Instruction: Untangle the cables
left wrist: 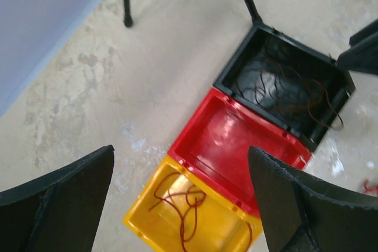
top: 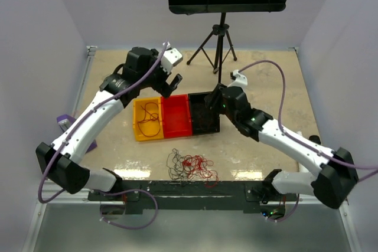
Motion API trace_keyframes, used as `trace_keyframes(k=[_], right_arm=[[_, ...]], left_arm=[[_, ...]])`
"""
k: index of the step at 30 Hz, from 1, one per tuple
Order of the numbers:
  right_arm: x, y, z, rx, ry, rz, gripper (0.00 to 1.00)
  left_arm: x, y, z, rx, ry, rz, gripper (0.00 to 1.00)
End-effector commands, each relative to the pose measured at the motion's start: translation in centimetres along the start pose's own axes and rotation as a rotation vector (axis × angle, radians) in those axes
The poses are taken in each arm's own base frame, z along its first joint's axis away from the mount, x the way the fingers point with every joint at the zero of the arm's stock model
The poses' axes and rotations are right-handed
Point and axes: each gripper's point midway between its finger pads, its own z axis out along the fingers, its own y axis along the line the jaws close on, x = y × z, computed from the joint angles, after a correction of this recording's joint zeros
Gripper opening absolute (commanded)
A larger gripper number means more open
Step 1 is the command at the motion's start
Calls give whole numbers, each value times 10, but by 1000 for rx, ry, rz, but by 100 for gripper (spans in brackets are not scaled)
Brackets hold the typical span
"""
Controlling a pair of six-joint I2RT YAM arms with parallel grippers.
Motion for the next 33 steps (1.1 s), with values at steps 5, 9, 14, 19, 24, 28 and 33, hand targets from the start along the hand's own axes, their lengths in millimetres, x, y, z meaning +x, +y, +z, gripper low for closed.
trace_keyframes(k=[5, 9, 14, 19, 24, 28, 33], right_arm=[[74, -32, -77, -143, 240, -37, 56], [110, -39, -100, -190, 333, 2, 61], [146, -27, -114, -290, 447, -26, 61], [170, -24, -107, -251, 503, -95, 53], [181, -18, -98, -256, 531, -146, 45], [193, -18, -95, -242, 561, -195, 44], [202, -20, -90, -226, 578, -215, 29]], left_arm=[[50, -64, -33, 338, 52, 114, 100], [70, -81, -40, 429, 103, 151, 100], [90, -98, -48, 498, 113, 179, 100], [102, -113, -55, 542, 105, 200, 100], [120, -114, -51, 529, 141, 193, 99], [126, -116, -50, 527, 138, 190, 99], [128, -114, -47, 510, 138, 190, 99]])
